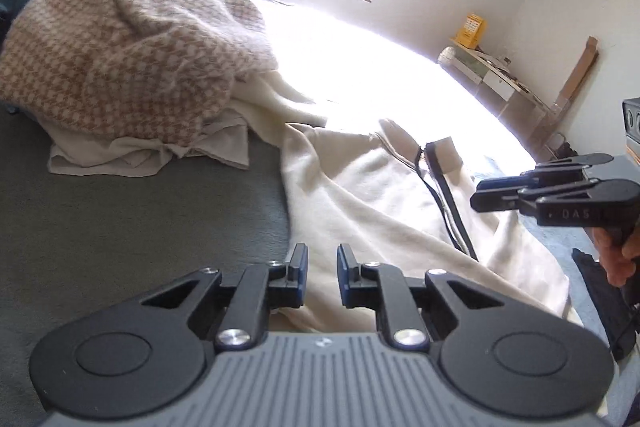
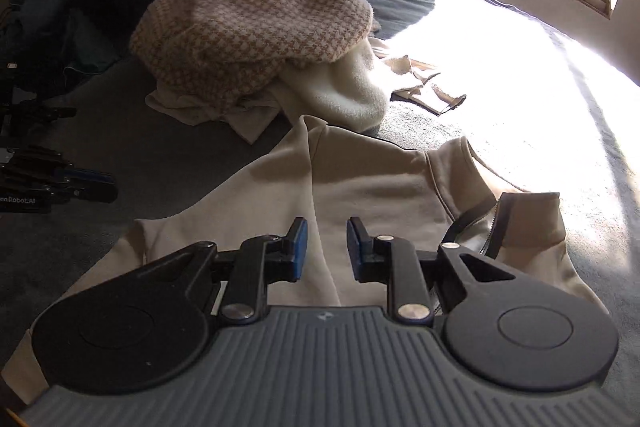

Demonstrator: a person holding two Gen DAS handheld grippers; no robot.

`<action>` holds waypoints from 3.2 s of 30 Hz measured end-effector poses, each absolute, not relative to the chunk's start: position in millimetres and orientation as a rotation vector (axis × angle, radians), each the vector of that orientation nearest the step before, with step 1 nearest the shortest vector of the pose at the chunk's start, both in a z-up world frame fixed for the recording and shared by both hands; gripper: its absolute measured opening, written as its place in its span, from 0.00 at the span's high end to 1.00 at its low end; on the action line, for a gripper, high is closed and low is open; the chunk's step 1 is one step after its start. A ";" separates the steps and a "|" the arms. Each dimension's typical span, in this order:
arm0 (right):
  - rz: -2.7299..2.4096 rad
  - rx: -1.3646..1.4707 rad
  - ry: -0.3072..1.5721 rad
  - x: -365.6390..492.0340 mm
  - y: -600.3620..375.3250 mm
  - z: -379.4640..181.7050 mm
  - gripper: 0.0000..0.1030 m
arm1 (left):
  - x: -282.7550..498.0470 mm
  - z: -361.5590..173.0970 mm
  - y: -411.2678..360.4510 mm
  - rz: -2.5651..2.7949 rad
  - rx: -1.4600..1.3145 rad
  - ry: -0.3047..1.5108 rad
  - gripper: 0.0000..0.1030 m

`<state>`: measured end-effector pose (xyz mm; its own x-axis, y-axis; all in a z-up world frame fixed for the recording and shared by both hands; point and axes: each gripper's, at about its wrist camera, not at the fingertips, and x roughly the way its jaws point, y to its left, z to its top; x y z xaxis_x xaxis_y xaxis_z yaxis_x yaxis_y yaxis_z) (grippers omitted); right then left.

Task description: Fold clothes

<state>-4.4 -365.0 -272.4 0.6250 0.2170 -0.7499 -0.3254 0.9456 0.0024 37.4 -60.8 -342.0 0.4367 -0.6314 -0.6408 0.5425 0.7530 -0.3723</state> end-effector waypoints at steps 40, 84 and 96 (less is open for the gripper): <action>0.208 -0.007 1.172 -254.9 -479.4 -321.0 0.89 | -24.4 -335.7 -142.0 -0.648 0.101 1.029 0.74; 0.611 0.161 0.785 108.8 -321.7 -356.3 0.95 | 61.5 -385.1 -69.3 -0.518 -0.324 1.117 0.84; 0.387 0.421 0.752 137.9 -345.1 -381.1 0.95 | 64.0 -396.2 -60.7 -0.578 -0.311 1.130 0.87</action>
